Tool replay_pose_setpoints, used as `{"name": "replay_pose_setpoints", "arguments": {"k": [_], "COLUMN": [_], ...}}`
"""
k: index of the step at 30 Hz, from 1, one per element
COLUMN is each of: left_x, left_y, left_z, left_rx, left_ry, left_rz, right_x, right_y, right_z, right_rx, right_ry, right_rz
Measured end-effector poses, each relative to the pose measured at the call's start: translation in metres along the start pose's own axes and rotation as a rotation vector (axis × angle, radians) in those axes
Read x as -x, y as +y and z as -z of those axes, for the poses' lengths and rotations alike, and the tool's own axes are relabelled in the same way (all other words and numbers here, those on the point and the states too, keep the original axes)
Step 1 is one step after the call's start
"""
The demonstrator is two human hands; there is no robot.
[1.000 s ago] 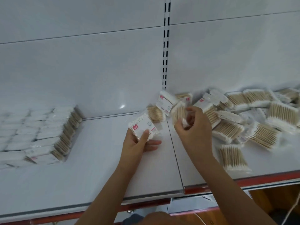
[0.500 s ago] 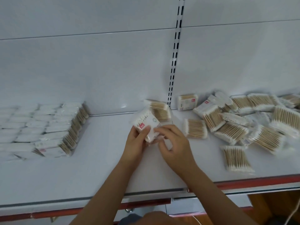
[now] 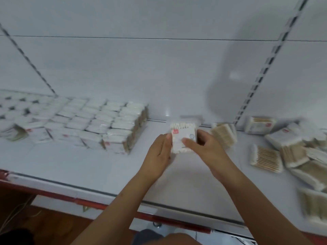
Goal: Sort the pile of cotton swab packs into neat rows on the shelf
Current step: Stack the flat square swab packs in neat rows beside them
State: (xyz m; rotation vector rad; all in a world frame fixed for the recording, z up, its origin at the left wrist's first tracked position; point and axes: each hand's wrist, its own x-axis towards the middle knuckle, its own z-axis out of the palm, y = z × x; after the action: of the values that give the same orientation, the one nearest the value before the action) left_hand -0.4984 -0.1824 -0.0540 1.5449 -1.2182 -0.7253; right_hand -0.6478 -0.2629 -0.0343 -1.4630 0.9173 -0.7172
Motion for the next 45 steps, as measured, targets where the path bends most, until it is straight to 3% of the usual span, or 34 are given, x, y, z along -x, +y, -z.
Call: {"name": "replay_pose_setpoints", "arguments": {"k": [4,7,12,19,27,30,32,35,37,38,41,45], "left_x": [0.000,-0.004,-0.006,-0.008,-0.007,-0.007,-0.006,-0.006,-0.006,-0.006,-0.003,0.005], "left_y": [-0.051,-0.060,-0.056,-0.056,-0.055,-0.055,-0.057,-0.057,-0.058,-0.059,-0.059,-0.038], "left_z": [0.031,0.038,0.042,0.043,0.042,0.043,0.043,0.041,0.037,0.035,0.029,0.007], "left_rx": [-0.387,-0.353,-0.242,-0.206,-0.240,-0.249,-0.267,-0.322,-0.382,-0.424,-0.540,-0.362], "left_ry": [0.019,-0.054,-0.043,-0.018,0.001,0.018,0.020,0.023,0.023,0.025,0.026,0.049], "left_rz": [-0.118,-0.118,-0.097,-0.049,-0.061,-0.085,-0.108,-0.145,-0.151,-0.151,-0.183,-0.108], "right_x": [-0.051,-0.091,-0.116,-0.118,-0.126,-0.115,-0.094,-0.052,-0.032,-0.025,-0.014,0.005], "right_y": [-0.007,-0.006,0.017,0.014,0.010,0.002,0.001,0.008,0.019,0.025,0.038,0.032], "right_z": [-0.030,-0.060,-0.083,-0.097,-0.103,-0.088,-0.059,0.002,0.038,0.050,0.066,0.065], "right_rx": [0.145,0.243,0.680,0.645,0.595,0.666,0.839,1.053,1.102,1.123,1.063,0.811], "right_ry": [0.228,0.186,0.185,0.207,0.128,0.011,0.010,0.307,0.502,0.516,0.420,0.420], "right_rz": [0.055,0.100,0.102,0.199,0.130,0.126,0.203,0.358,0.285,0.201,0.057,0.183]}}
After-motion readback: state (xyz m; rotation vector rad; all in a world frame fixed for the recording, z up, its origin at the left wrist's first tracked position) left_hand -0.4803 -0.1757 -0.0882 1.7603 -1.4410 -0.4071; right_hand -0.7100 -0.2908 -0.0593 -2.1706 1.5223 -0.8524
